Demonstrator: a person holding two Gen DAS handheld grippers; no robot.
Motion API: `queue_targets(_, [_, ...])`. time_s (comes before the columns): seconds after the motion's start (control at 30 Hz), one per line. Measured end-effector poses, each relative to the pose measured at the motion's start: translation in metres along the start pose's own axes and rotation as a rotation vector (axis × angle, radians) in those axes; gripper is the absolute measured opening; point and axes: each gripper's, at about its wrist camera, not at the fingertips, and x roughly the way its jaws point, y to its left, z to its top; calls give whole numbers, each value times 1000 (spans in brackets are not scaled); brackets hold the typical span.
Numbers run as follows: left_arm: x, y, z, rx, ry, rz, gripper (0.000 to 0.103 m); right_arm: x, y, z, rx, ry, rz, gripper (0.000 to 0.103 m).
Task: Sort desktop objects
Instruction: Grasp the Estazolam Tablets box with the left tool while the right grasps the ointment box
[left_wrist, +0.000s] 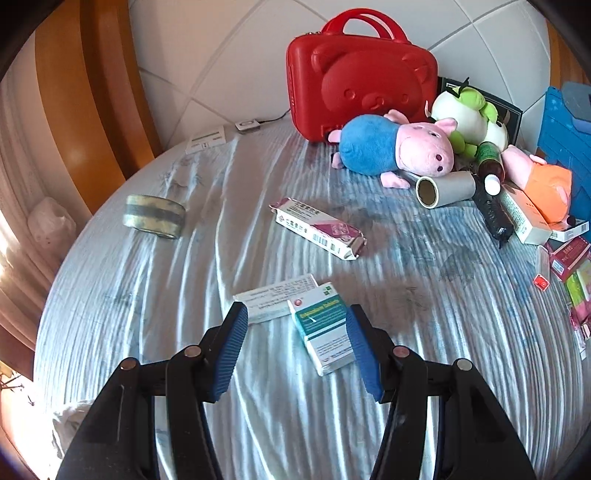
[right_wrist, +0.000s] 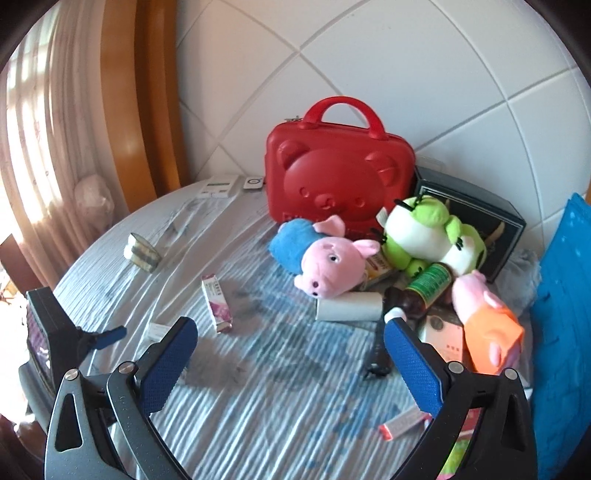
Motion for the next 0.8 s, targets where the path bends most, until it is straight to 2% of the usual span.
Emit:
queue_targets(0.1, [20,-10,-3,6,49,-14,55,34,8,7,-81,36,63,103])
queue_targets(0.2, [35,-13,-6,-14,75,-31,55,82,25,10,-154,111,146,103])
queue_targets(0.27, [43,-16,-7,-5,100,-16,55,118,39,10,-186,180,211,95])
queue_targets(0.33, [48,-16,-9,7,112,-2,55,158,56,7,-218,266,250,72])
queue_targets(0.43, [52,-4,-13,-37,125,-11,55,207,74,-1,-260,363,269,64])
queue_targets(0.53, [55,9,-15,-86,133,-24,55,228,84,-6,-278,396,305,64])
queue_targets(0.67, [59,12,-13,-92,126,-24,55,248,95,-11,-315,439,289,61])
queue_targets(0.77, [60,12,-12,-77,123,-38,55,251,96,-9,-334,435,273,53])
queue_targets(0.8, [60,11,-12,-66,123,-46,53,251,96,-8,-338,434,271,39])
